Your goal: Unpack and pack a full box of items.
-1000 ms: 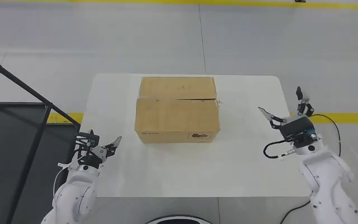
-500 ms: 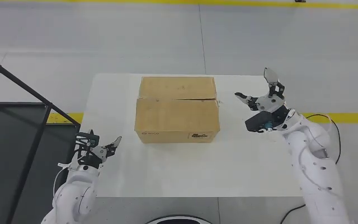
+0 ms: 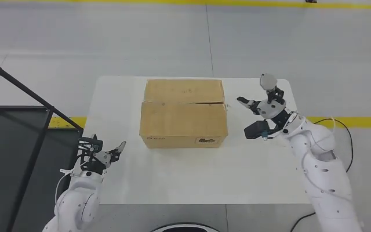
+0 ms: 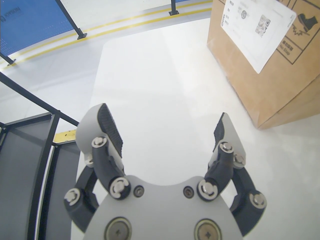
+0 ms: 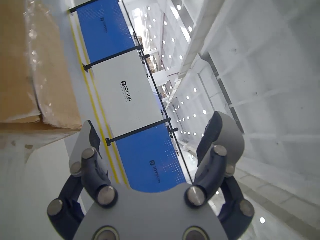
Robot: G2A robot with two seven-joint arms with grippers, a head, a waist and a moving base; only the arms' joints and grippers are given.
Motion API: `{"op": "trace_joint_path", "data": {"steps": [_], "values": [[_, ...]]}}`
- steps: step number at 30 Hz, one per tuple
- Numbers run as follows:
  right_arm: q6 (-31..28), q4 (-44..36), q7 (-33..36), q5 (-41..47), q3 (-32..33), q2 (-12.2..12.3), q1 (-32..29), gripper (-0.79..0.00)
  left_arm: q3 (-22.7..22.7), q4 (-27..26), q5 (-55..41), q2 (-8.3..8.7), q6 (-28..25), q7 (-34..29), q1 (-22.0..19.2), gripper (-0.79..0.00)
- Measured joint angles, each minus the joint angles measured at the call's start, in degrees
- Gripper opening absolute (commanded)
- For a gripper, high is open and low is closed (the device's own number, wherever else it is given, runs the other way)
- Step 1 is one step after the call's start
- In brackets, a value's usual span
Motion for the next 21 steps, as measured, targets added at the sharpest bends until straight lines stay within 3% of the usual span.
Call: {"op": "trace_joint_path", "data": {"steps": [7, 13, 21], "values": [[1.32, 6.78, -6.49, -9.57, -3.72, 0.24, 5.94, 0.000, 0.00, 0.00, 0.00, 0.00, 0.00, 0.00, 0.00, 0.000], [3.14, 12.11, -8.90, -10.55, -6.94, -0.18, 10.45, 0.000, 0.00, 0.00, 0.00, 0.00, 0.00, 0.00, 0.00, 0.000], [3.58, 12.07, -8.22, -10.10, -7.21, -0.26, 10.19, 0.000, 0.00, 0.00, 0.00, 0.00, 0.00, 0.00, 0.00, 0.000]]}}
